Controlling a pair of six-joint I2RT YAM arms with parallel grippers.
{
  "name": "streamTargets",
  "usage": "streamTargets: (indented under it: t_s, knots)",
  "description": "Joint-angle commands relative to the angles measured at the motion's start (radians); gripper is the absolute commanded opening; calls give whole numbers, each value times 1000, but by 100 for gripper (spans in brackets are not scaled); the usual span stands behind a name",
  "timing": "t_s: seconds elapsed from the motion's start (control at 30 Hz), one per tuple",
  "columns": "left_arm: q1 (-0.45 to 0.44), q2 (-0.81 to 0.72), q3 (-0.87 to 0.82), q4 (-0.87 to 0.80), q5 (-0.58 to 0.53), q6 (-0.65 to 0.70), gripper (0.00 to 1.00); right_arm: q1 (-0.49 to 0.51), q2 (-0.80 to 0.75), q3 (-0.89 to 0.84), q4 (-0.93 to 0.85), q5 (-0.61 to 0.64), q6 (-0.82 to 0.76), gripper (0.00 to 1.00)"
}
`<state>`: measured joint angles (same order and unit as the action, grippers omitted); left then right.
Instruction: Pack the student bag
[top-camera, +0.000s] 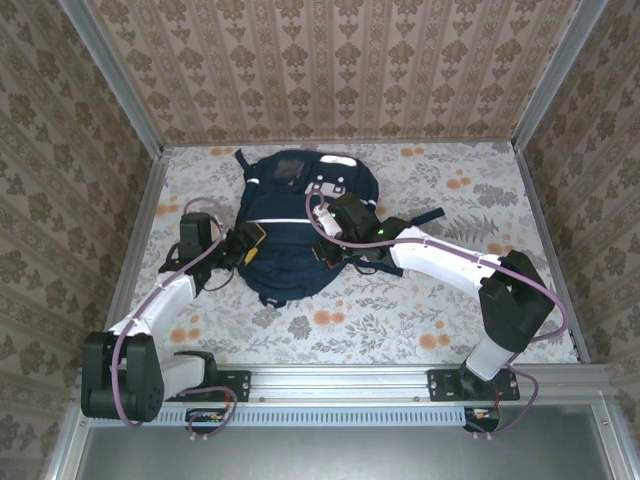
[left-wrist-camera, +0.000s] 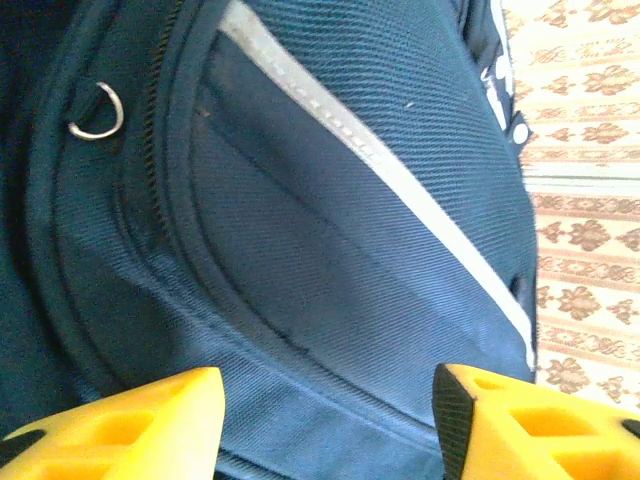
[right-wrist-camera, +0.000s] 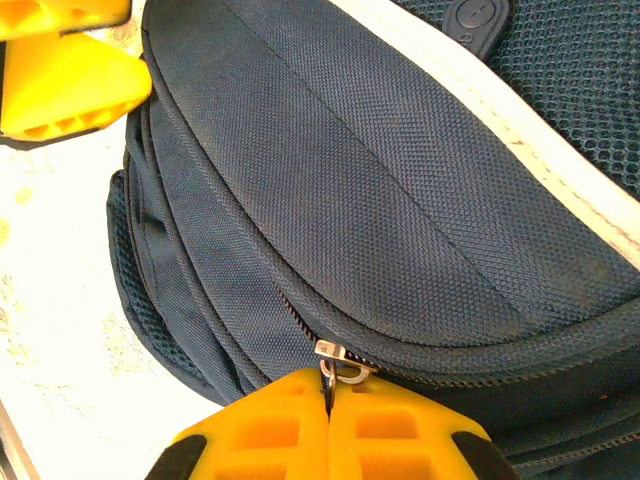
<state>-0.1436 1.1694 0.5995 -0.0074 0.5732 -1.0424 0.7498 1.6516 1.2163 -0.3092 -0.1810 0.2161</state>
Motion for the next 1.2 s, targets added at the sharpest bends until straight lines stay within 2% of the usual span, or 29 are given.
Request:
streamTargets:
  t_s: [0.0,0.13,0.4,0.5,0.7,0.83,0.97,1.17]
  knots:
    - [-10,16,1,82,10,-54,54,11,-2,28,51,-21,11,4]
    - [-36,65,18,108,8,-59,51,12,-11,18,47,-16,12,4]
    - [-56,128,15,119,-28,-67,52,13,-33,5,35,8,-2,4]
    - [-60,140,14,119,-47,-57,44,12,-33,3,25,13,-8,4]
    - [-60,140,25,43,-123,11,12,7,-51,-14,1,78,-35,4]
    - [-57,129,26,-30,-178,83,0,-22,-75,-39,-37,115,-84,4]
    - [-46,113,14,-74,-210,125,0,-68,-89,-58,-69,129,-137,6]
    - [-24,109,-1,-78,-194,144,0,-155,-75,-47,-82,130,-147,8]
